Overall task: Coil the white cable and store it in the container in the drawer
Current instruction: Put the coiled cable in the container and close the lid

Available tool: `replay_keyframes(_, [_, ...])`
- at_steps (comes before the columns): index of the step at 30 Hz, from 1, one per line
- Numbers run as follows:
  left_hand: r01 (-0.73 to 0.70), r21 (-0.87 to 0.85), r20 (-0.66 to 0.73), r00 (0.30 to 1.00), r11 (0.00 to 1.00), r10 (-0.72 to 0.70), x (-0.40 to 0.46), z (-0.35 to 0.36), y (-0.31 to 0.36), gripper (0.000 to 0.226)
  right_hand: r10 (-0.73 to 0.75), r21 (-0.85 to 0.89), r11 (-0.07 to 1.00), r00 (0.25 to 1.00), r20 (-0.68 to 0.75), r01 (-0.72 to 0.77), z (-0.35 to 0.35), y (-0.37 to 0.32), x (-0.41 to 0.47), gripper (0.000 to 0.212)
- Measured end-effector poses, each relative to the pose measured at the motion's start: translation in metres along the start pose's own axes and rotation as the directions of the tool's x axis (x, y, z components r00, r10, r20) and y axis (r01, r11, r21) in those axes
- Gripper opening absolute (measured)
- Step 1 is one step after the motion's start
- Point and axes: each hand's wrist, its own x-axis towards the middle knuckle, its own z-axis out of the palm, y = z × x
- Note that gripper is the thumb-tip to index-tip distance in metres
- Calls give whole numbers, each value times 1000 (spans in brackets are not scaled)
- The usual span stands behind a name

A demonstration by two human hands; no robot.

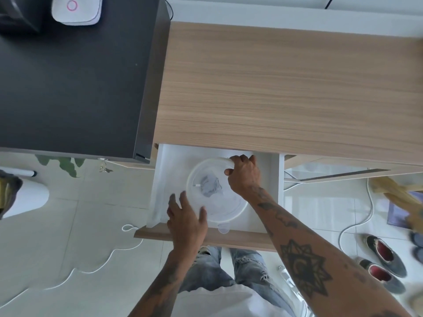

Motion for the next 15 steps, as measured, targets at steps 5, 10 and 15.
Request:
replay_keyframes(5, [-438, 321, 144, 899, 840, 414, -11, 19, 6, 102, -1, 24, 1000, 1000, 5, 1, 1, 3, -2, 43])
replay_keyframes(10, [-458, 509, 217, 888, 728, 407, 1, 10, 24, 109, 18, 32, 999, 1000, 17, -19, -2, 1, -2, 43])
replay_keyframes(15, [-472, 518, 272, 882, 713, 386, -2, 5, 31, 120, 41, 23, 999, 998, 39, -42, -5, -1, -2, 43])
